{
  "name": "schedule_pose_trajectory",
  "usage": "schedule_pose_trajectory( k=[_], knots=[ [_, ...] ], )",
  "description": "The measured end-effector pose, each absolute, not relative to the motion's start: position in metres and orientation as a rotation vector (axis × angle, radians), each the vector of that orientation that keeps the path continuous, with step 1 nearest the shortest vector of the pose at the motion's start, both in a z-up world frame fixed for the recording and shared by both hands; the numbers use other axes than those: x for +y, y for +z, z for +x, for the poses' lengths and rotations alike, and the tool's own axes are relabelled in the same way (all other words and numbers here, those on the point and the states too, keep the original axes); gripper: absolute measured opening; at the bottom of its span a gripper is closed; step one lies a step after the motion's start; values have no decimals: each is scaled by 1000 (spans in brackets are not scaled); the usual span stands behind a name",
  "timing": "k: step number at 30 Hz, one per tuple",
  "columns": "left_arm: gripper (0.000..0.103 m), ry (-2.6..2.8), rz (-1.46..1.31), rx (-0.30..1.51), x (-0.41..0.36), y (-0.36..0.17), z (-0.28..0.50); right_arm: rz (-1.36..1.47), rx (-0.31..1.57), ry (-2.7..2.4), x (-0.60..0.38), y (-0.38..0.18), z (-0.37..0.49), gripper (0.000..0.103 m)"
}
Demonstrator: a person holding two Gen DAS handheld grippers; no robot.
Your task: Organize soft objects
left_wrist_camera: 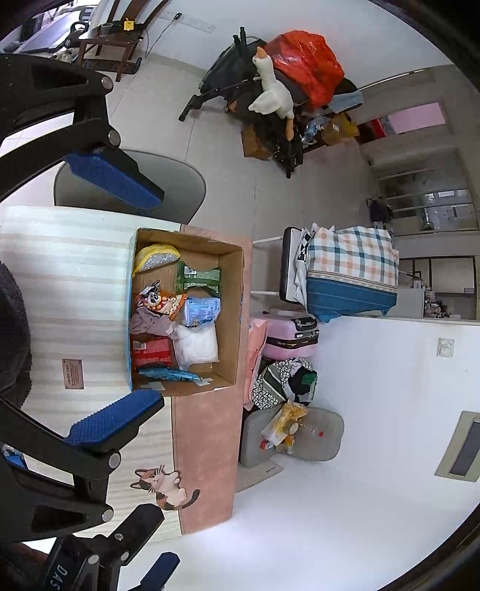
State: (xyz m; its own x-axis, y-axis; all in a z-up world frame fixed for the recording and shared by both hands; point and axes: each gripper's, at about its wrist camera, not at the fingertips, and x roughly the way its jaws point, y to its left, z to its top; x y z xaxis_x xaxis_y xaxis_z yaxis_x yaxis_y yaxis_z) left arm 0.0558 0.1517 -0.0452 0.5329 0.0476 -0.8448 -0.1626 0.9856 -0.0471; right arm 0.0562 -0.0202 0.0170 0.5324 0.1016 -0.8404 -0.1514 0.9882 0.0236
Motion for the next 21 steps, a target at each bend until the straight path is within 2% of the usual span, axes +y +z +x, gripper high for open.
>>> schedule_pose_trajectory(
  k=[21],
  knots=[
    [101,152,-107,985,145,-39,39,-67,995,160,-23,17,47,103]
  ],
)
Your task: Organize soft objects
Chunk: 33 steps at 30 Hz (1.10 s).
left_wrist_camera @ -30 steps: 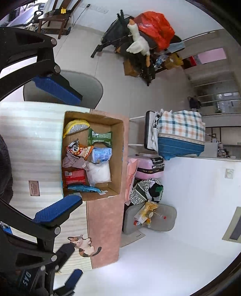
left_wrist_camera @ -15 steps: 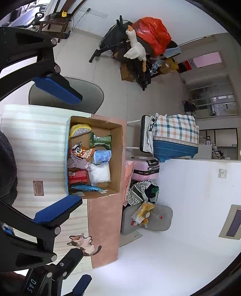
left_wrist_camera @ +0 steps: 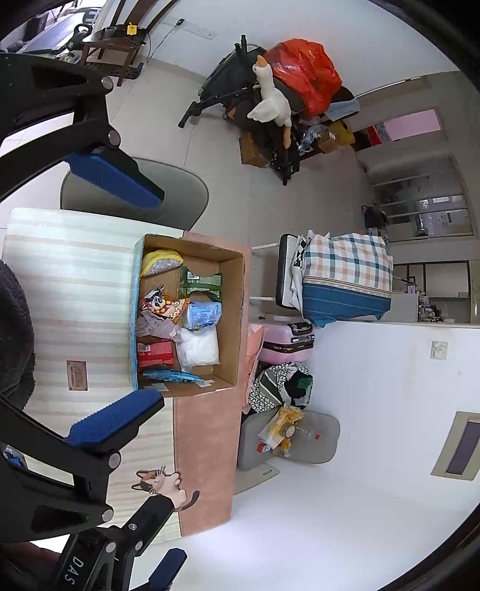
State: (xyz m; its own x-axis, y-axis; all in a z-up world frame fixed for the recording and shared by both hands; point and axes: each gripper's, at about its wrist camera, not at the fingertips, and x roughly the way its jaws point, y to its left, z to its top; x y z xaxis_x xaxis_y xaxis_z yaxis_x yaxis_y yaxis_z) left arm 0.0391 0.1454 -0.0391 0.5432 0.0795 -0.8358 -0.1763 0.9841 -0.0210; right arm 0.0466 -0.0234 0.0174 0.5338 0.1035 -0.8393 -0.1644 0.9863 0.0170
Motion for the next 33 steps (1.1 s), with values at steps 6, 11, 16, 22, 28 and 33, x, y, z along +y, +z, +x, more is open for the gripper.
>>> schedule_pose_trajectory(
  k=[6,11,16,22,28,33],
  knots=[
    [101,154,-114,986,145,-39,37,-70,992,144,-28,19,46,103],
    [101,153,-115,990,144,-41,38,-77,988,133,-30,20,47,103],
    [101,152,-122,992,144,-42,38,-80,987,130,-30,20,47,103],
    [101,151,-118,990,144,-42,39,-84,984,127,-30,21,48,103],
    [101,150,-119,991,145,-42,39,-86,984,122,-29,21,49,103],
    [101,152,-118,990,145,-42,38,-86,982,119,-29,21,48,103]
  ],
)
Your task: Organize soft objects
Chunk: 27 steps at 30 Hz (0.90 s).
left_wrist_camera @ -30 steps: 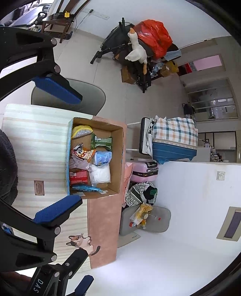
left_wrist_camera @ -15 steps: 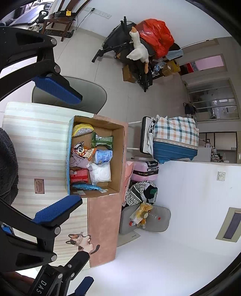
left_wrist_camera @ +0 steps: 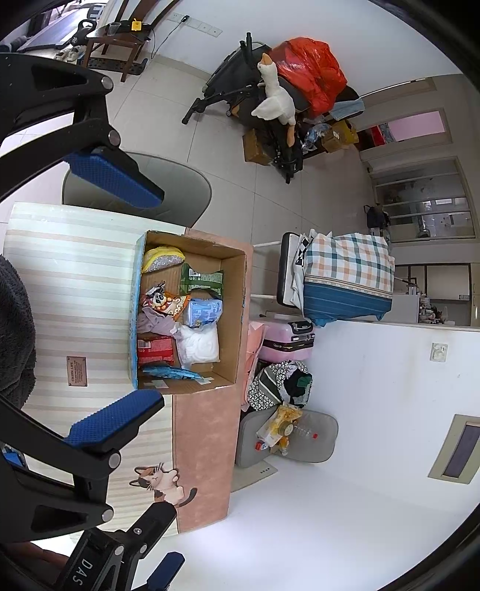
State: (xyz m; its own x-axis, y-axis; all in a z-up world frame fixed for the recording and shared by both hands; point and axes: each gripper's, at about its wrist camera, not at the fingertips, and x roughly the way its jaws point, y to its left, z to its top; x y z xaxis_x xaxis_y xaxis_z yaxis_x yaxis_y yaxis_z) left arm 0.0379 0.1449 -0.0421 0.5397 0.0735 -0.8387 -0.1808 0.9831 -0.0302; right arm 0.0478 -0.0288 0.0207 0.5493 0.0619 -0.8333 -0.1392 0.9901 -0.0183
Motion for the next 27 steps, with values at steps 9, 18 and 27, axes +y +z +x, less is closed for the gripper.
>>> schedule_pose_trajectory(
  k=[9,18,27],
  knots=[
    [101,150,-120,989,143,-41,39,-86,983,114,-29,19,47,103],
    [101,154,-125,988,141,-41,39,-77,972,95,-30,21,44,103],
    [101,155,-122,987,141,-38,41,-77,968,88,-28,22,42,103]
  ],
)
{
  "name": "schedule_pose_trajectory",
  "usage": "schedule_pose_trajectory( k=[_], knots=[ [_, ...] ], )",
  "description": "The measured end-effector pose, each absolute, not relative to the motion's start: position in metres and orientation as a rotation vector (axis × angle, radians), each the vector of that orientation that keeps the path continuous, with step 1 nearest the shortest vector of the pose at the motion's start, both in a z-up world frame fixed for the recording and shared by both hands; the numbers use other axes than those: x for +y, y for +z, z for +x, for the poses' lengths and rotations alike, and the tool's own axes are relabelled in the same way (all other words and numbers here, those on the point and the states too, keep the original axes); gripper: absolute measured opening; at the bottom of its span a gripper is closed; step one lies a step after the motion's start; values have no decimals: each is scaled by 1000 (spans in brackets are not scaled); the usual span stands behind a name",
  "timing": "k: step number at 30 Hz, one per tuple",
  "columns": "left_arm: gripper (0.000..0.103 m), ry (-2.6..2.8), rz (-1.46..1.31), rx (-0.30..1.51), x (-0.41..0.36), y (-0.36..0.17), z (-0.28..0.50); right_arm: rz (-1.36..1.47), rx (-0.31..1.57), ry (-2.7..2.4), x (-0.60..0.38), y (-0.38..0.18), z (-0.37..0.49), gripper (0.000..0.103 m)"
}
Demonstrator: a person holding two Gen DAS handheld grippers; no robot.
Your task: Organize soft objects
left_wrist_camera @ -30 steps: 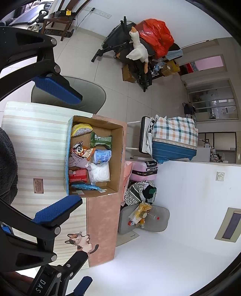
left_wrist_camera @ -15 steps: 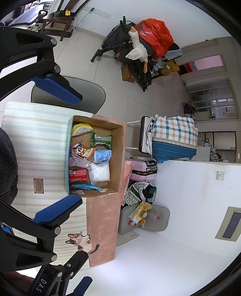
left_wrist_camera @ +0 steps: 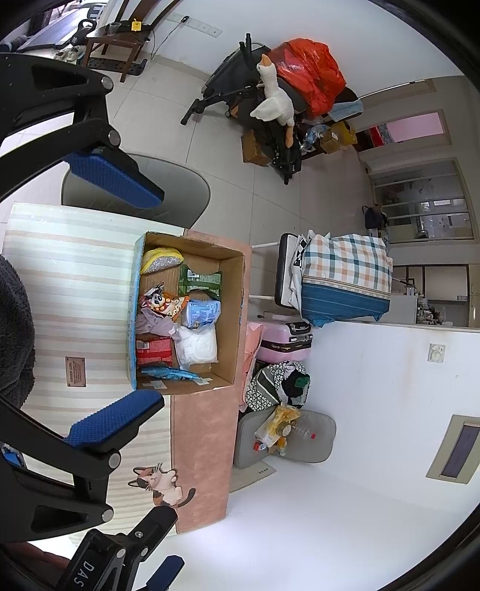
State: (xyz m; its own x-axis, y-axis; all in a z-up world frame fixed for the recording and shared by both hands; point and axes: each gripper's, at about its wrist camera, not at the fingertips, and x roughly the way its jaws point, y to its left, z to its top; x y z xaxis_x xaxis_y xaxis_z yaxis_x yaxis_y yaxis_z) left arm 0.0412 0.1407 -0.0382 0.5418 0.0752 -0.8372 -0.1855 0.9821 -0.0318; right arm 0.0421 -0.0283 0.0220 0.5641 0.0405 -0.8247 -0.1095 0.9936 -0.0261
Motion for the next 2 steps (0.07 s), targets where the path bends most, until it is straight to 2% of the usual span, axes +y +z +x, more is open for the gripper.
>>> schedule_pose_trajectory(
  k=[2],
  knots=[
    [101,155,-125,987,141,-38,40,-76,969,89,-28,22,41,103]
  ],
)
